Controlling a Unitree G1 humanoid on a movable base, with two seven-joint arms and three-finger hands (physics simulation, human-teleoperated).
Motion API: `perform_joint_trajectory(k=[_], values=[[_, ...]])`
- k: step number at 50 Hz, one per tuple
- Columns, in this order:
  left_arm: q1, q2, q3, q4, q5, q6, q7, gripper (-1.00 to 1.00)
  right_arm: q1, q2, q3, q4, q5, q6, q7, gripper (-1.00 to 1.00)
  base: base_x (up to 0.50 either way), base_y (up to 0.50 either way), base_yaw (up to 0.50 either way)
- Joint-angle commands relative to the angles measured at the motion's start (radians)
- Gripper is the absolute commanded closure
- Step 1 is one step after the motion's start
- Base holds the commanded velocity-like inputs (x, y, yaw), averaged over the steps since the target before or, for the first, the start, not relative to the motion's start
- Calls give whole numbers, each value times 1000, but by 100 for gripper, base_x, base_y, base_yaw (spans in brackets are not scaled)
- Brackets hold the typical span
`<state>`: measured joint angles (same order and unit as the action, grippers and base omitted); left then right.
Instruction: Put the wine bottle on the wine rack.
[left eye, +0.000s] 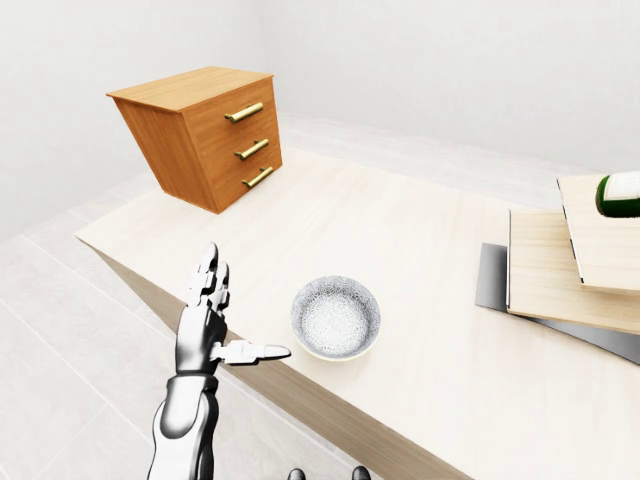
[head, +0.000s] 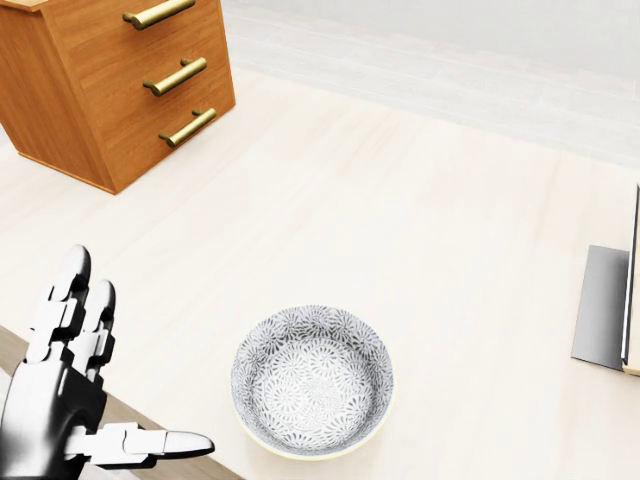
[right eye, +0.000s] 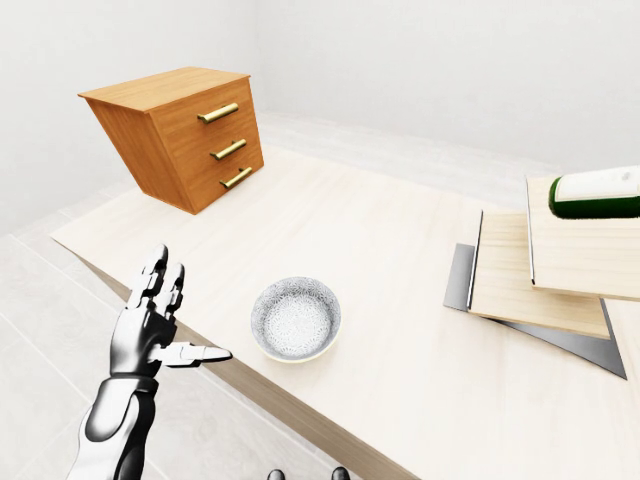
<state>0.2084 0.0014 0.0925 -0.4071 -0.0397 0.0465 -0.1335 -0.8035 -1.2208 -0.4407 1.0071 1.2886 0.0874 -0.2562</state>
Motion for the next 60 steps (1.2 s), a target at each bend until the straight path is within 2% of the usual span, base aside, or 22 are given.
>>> perform_joint_trajectory(k=[1,7,26,29,41,48,54,60], values=[[-2,0,-3,-3,3,4,2,-100,-14,30,-15,35,-6,0,-11,100,0,0,0],[-1,0,-5,11,6,-8,2,-100,-13,39,-16,32,-27,0,-1,100,0,0,0],[3,-1,-9,-6,5,6,4,-100,1,70,-21,79,-84,0,48,100,0,0,0],[5,0,-9,-1,5,1,3,-100,13,70,-30,67,-82,0,32,100,0,0,0],[0,0,-12,11,8,-6,5,-100,32,86,-33,111,-106,0,77,100,0,0,0],[-1,0,-14,3,9,3,7,-100,32,88,-39,95,-104,0,48,100,0,0,0],[0,0,-14,9,11,-2,8,-100,24,103,-16,124,-135,0,81,100,0,0,0],[-1,2,-10,5,7,3,7,-100,21,101,-11,166,-173,0,107,100,0,0,0]])
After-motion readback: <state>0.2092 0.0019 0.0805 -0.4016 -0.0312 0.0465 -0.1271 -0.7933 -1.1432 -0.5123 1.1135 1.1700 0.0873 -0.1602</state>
